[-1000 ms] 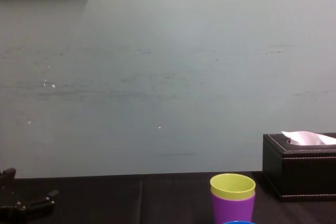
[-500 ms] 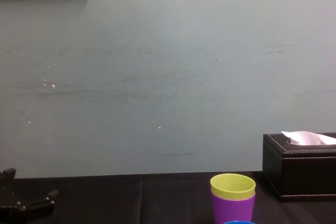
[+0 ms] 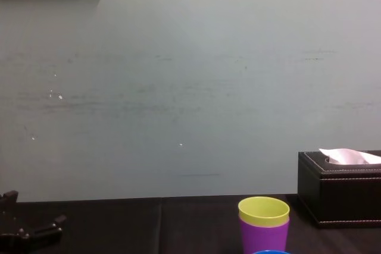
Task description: Stack the three plastic cups sequentially using one hand.
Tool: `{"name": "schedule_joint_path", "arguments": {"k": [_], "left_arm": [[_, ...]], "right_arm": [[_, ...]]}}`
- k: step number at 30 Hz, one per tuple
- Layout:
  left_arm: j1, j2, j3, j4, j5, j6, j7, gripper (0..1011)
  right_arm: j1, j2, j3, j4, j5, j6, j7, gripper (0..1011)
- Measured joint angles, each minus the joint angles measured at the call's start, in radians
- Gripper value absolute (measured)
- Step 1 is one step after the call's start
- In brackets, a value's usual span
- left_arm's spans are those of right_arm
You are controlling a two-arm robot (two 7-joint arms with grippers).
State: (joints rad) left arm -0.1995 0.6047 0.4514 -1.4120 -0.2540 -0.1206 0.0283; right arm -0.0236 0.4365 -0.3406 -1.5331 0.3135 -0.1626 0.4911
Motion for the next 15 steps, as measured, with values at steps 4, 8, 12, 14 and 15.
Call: {"name": "schedule_joint_path", "arguments": {"k": [4,8,12,14,15], "left_arm": [[0.0,0.0,0.0,0.0,0.0,0.0,0.0,1011],[0.0,0.0,0.0,0.0,0.0,0.0,0.0,1011],[0.0,0.0,0.0,0.0,0.0,0.0,0.0,1011],[0.0,0.0,0.0,0.0,0.0,0.0,0.0,1011],[0.0,0.0,0.0,0.0,0.0,0.0,0.0,1011]], "right_arm": [[0.019,-0.011,-0.009,0.015,-0.002,0.0,-0.003,1000],[0.038,-0.023,-0.019,0.033,-0.01,0.0,-0.01,1000],[0.05,-0.031,-0.025,0.044,-0.018,-0.001,-0.017,1000],[0.054,-0.035,-0.027,0.048,-0.023,-0.001,-0.02,1000],[0.059,-0.038,-0.029,0.053,-0.026,-0.002,-0.024,1000]]}}
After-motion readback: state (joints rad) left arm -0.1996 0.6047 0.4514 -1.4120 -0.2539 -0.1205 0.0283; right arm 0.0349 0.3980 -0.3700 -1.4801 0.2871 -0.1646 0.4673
